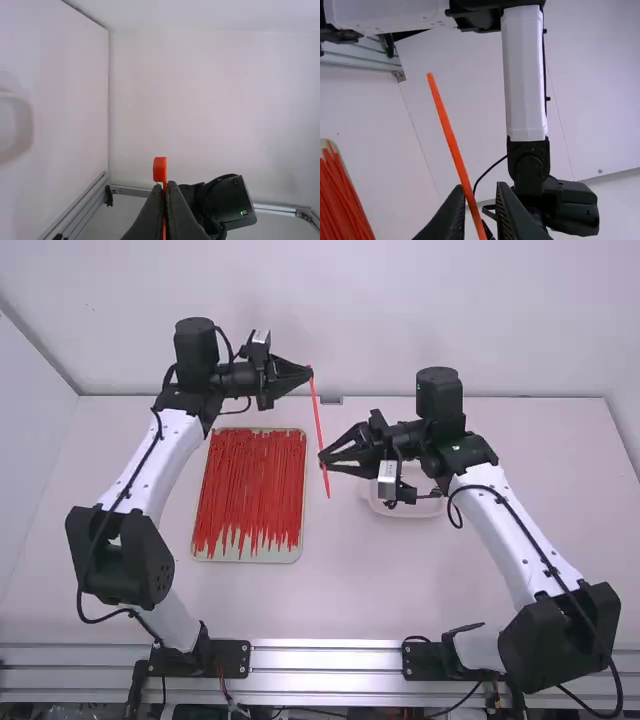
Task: Fasten the cable tie
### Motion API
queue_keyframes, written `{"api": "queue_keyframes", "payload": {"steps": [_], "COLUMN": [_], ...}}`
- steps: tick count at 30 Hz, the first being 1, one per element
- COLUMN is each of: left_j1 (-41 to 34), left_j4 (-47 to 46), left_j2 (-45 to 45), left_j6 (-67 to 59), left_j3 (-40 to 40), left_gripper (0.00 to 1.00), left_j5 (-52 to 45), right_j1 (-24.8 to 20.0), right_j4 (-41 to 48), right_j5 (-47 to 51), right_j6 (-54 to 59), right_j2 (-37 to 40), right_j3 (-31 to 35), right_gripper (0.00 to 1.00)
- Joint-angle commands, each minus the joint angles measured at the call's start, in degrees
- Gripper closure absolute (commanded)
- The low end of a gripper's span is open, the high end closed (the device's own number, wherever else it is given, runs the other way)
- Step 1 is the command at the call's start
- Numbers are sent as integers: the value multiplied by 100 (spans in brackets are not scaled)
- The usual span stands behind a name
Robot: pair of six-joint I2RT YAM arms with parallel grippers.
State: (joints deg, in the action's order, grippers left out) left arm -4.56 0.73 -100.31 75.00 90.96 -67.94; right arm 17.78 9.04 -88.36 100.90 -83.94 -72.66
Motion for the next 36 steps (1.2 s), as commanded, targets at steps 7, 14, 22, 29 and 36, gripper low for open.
{"api": "queue_keyframes", "payload": {"steps": [7, 14, 22, 29, 36], "left_j1": [-35, -66, -68, -70, -70], "left_j4": [20, 24, -33, -693, -780], "left_j2": [52, 52, 50, 50, 50], "left_j6": [-131, -271, -2590, -4142, -4356], "left_j3": [-28, -28, -28, -28, -74], "left_gripper": [98, 98, 98, 98, 98], "left_j5": [-160, -144, -11, -11, -33], "right_j1": [26, 26, 31, 17, -136], "right_j4": [7, 31, -472, -927, -1058], "right_j5": [-107, -98, -103, 35, 625], "right_j6": [2, -44, -2717, -5862, -6682], "right_j2": [-7, -7, -7, -7, -7], "right_j3": [37, 37, 37, 37, 37], "right_gripper": [92, 100, 100, 100, 100]}}
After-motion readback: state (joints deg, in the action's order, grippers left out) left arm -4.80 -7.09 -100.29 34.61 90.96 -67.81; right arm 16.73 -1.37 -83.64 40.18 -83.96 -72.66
